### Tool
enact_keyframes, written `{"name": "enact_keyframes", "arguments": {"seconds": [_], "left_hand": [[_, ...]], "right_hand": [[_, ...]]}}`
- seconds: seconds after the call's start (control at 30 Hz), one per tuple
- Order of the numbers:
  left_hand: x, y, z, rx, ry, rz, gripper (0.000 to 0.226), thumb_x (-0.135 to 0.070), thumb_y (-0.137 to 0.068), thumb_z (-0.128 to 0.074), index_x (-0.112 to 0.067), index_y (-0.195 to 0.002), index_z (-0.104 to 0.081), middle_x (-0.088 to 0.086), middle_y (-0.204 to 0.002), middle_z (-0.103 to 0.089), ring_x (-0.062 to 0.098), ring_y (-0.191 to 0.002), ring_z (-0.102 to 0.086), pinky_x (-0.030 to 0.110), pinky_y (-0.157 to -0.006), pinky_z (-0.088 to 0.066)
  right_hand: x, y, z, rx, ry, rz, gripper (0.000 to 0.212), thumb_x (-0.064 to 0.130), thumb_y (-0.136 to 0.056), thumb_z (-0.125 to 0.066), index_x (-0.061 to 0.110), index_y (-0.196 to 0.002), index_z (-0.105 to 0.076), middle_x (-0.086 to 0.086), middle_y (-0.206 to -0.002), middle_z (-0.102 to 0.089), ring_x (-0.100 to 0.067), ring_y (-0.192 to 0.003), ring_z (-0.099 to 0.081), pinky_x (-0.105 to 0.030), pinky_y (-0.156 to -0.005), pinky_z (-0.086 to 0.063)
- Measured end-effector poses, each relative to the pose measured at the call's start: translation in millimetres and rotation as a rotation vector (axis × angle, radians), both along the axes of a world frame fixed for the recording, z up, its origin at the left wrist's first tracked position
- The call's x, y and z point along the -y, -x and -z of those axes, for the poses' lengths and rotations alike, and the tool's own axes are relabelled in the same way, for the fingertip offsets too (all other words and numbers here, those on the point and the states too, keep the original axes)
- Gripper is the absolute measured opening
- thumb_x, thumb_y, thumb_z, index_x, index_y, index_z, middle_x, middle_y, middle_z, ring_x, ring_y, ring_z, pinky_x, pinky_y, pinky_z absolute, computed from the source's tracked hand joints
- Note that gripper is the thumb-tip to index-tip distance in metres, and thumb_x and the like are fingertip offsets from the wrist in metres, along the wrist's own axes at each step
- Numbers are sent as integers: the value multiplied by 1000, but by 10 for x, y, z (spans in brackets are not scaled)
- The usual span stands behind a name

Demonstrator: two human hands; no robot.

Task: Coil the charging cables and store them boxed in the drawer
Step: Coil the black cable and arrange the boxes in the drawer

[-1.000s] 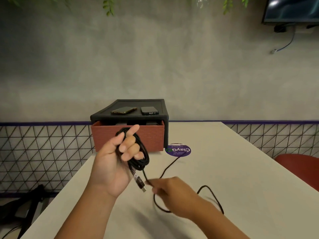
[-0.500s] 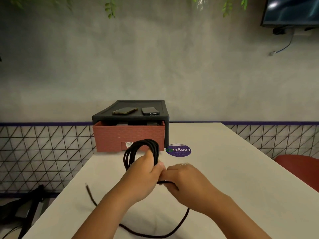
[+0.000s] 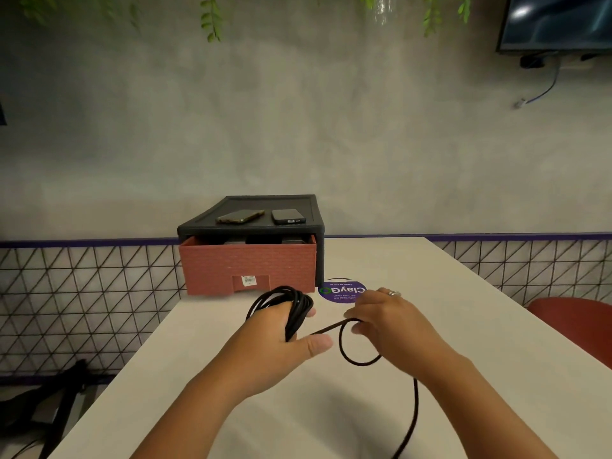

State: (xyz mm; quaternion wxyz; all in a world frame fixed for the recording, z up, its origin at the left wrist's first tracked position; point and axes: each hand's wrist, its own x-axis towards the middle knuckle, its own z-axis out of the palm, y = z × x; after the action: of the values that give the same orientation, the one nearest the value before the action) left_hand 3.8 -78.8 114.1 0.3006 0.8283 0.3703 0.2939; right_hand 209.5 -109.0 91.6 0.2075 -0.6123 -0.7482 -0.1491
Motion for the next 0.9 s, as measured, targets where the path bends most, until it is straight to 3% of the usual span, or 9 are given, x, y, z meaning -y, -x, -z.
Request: {"name": "enact_keyframes", "arguments": {"seconds": [0.07, 0.17, 0.27, 0.37, 0.47, 0.57, 0.73, 0.83, 0.9], "left_hand": [[7, 1, 23, 26, 7, -5, 34, -34, -80, -71, -36, -110, -56, -12, -58, -48, -4, -60, -55, 7, -53, -34], [-24, -6, 59, 91, -9, -2, 21, -24, -81, -69, -38, -94, -59, -12, -45, -39, 3, -44, -39, 12, -48, -30], [-32, -17, 63, 194, 16, -8, 17, -14, -82, -66, -31, -83, -62, -10, -44, -37, 6, -43, -33, 13, -45, -30], [-12, -19, 34, 282, 10, -32, 15, -8, -83, -66, -22, -79, -63, -9, -42, -35, 5, -39, -31, 12, -42, -29], [-35, 25, 0, 376, -10, -76, 12, -3, -81, -66, -14, -77, -63, -8, -39, -35, 5, -36, -32, 9, -41, -28], [-78, 92, -16, 407, -40, -103, 12, 0, -80, -66, -10, -74, -63, -8, -38, -35, 6, -35, -32, 10, -40, -28], [-139, 142, 49, 298, 5, -67, 21, 0, -80, -63, -10, -63, -54, -9, -40, -39, 5, -37, -33, 11, -40, -26], [-147, 150, 96, 246, 159, 77, 14, -12, -70, -60, -9, -61, -49, -7, -44, -33, 8, -40, -27, 19, -41, -24], [-133, 167, 84, 369, 349, 183, 11, -13, -55, -54, -8, -60, -45, -3, -44, -27, 10, -39, -20, 20, -43, -19]], "right_hand": [[18, -50, -18, 36, 119, 79, 29, 29, -90, -58, 22, -117, -64, 4, -115, -60, -19, -109, -52, -25, -89, -35], [45, -33, 47, 136, 194, 237, 28, 37, -94, -48, 22, -111, -64, 5, -115, -56, -18, -115, -45, -34, -104, -22], [58, 17, 166, 111, 235, 336, 27, 24, -95, -37, 23, -108, -61, 7, -116, -54, -18, -121, -40, -45, -112, -7], [33, -1, 187, -96, 292, 277, 38, 5, -85, -39, 26, -108, -60, 9, -121, -51, -14, -124, -38, -40, -114, -7], [18, -74, 117, -394, 272, 167, 46, -8, -75, -38, 25, -93, -63, 5, -114, -57, -15, -103, -52, -21, -90, -35], [44, -158, 7, -709, 163, 138, 43, -12, -75, -41, 25, -74, -63, 8, -84, -63, -13, -57, -52, -19, -51, -36], [105, -375, -201, -1160, -42, -50, 17, -5, -83, -61, 9, -78, -70, -3, -71, -70, -9, -68, -57, -17, -68, -44], [151, -528, -277, -1461, -80, -165, 7, 3, -81, -64, 9, -80, -66, -2, -62, -66, -5, -48, -56, -14, -52, -49], [170, -635, -284, -1595, -58, -249, 27, 32, -59, -84, 15, -75, -71, -1, -56, -59, -2, -35, -39, -14, -39, -39]]}}
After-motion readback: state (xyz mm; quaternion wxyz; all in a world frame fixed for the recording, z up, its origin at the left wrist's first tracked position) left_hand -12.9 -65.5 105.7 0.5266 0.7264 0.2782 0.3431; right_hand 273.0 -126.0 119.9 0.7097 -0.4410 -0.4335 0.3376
